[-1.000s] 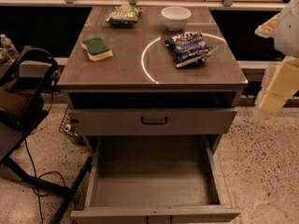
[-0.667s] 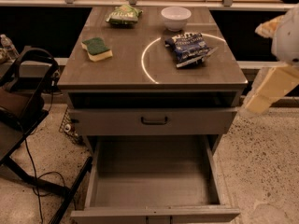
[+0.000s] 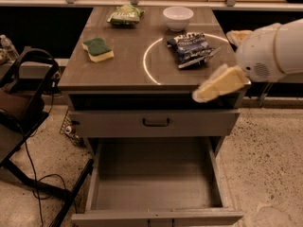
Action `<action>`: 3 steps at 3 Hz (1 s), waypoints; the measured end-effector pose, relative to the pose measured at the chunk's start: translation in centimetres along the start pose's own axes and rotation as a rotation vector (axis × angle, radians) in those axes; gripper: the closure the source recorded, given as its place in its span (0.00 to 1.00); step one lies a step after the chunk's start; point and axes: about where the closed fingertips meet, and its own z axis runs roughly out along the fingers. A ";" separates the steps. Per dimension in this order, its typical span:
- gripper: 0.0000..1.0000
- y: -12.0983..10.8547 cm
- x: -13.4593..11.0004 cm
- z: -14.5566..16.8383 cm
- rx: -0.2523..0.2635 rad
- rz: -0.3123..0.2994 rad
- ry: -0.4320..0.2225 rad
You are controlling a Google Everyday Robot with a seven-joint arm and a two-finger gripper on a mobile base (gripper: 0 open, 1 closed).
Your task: Place sponge into middle drawer
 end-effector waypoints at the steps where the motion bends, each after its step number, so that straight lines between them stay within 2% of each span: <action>1: 0.00 -1.7 -3.3 2.9 0.064 0.009 -0.167; 2: 0.00 -3.2 -5.1 3.1 0.133 -0.001 -0.212; 3: 0.00 -2.9 -5.8 4.2 0.124 -0.015 -0.189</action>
Offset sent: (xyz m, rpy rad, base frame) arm 0.0281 0.0250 0.0092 0.1105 -0.0962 -0.0008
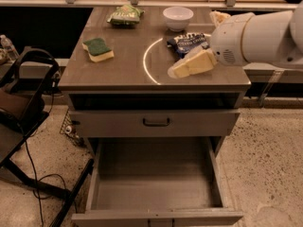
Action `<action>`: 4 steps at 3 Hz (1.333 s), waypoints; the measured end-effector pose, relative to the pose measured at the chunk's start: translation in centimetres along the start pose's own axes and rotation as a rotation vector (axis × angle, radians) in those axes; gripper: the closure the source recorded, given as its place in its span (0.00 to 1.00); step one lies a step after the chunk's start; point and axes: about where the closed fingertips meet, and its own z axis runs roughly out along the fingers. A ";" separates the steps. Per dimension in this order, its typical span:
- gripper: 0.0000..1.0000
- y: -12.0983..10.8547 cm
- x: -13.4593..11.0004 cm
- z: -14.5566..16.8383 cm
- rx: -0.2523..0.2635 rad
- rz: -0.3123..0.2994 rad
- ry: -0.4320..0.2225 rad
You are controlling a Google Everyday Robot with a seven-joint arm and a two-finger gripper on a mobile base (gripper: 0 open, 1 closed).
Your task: Place sponge into middle drawer
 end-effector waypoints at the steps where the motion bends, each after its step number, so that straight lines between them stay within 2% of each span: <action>1: 0.00 1.9 -2.3 7.5 -0.043 0.004 0.005; 2: 0.00 4.0 -4.0 15.6 -0.081 0.076 -0.028; 3: 0.00 5.5 -4.5 22.3 -0.107 0.143 -0.040; 4: 0.00 6.6 -5.3 30.0 -0.135 0.200 -0.091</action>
Offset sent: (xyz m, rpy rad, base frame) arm 0.1269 0.2258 -0.0744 0.1657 0.1299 0.0648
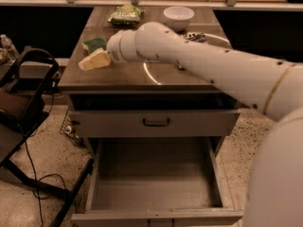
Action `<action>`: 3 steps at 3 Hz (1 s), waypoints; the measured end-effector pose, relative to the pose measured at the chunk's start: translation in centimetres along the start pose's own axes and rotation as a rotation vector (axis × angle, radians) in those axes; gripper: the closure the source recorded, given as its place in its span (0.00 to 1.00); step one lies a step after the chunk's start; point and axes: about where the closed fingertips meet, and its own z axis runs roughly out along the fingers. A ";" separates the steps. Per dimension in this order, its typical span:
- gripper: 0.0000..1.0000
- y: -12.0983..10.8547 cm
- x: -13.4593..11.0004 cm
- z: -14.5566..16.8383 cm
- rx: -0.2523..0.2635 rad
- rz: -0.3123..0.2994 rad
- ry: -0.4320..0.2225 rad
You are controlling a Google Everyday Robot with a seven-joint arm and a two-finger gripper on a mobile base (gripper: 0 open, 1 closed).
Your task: Place sponge into middle drawer
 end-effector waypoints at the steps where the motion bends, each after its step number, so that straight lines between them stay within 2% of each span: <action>1: 0.00 0.3 0.1 4.3 -0.021 0.018 -0.041; 2: 0.26 0.9 1.8 8.0 -0.045 0.050 -0.062; 3: 0.48 0.7 2.2 8.4 -0.045 0.058 -0.061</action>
Offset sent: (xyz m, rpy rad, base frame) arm 0.0494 0.0783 -0.0645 0.1189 0.0243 0.0477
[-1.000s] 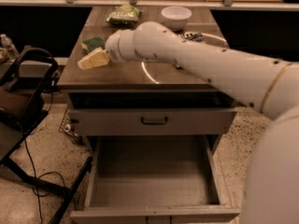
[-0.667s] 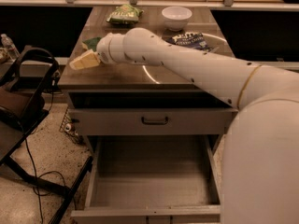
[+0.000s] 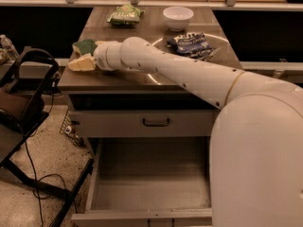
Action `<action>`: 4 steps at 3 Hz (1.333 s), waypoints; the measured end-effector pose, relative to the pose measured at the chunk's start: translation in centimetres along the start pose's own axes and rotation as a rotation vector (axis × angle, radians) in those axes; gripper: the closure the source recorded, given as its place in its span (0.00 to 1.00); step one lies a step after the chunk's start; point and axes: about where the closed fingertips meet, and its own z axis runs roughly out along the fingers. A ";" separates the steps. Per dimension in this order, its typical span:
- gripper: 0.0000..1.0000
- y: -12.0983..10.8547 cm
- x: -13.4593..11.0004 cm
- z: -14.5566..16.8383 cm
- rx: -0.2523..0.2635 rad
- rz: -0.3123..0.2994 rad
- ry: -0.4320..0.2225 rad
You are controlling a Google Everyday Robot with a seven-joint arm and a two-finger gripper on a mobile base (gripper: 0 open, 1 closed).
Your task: Place sponge into middle drawer
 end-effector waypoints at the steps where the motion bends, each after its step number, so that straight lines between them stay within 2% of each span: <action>1: 0.80 0.0 -0.6 -0.2 0.000 0.000 0.000; 2: 1.00 0.0 -0.6 -0.2 -0.001 0.000 0.000; 4: 1.00 0.0 -0.7 -0.2 -0.001 0.000 0.000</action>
Offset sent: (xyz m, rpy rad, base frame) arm 0.0000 0.0000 0.0050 -0.0001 0.0000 0.0000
